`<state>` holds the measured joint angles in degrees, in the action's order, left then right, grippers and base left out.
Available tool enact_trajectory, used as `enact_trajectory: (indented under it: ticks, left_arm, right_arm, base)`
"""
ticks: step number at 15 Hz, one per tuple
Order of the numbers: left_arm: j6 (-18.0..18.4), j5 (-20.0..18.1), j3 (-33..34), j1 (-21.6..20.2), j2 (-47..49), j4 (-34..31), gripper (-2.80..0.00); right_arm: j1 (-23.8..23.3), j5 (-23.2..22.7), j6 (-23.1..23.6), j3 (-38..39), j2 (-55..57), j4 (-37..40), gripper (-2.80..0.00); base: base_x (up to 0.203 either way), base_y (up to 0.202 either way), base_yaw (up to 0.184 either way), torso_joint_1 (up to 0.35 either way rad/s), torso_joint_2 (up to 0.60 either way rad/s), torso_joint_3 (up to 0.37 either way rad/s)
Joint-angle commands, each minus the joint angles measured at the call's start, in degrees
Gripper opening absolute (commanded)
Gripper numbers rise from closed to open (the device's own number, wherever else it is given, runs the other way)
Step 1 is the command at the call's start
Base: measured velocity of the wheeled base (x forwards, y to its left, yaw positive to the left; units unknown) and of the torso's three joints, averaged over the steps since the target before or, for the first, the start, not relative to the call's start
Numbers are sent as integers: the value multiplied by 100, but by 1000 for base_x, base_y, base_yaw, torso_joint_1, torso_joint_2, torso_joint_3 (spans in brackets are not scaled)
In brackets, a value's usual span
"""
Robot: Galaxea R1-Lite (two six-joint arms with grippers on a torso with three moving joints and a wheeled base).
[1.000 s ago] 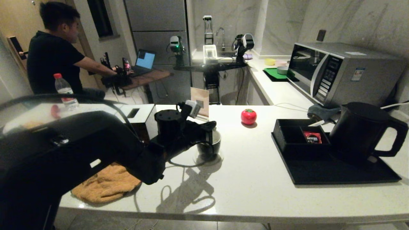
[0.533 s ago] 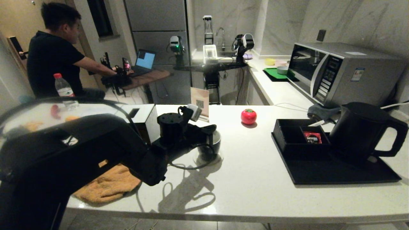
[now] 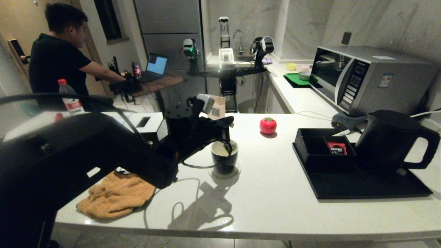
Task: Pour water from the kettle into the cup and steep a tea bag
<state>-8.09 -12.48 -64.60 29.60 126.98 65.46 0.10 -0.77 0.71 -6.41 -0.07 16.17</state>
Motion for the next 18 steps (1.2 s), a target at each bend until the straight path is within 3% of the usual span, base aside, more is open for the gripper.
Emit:
enact_trajectory:
  ticks: [1,8,18]
  left_arm:
    - [-8,-14,-44,2,-295,37,-280]
    - [1,-29,6,-66,-361,51,-280]
    - [26,7,27,-184,598,71,-280]
  right_arm:
    - [6,-2,0,0,7,9,-280]
    - [-1,-2,0,0,7,9,-280]
    - [7,-2,0,0,7,9,-280]
  base:
    - [0,0,0,0,0,0]
    - [0,0,0,0,0,0]
    - [0,0,0,0,0,0]
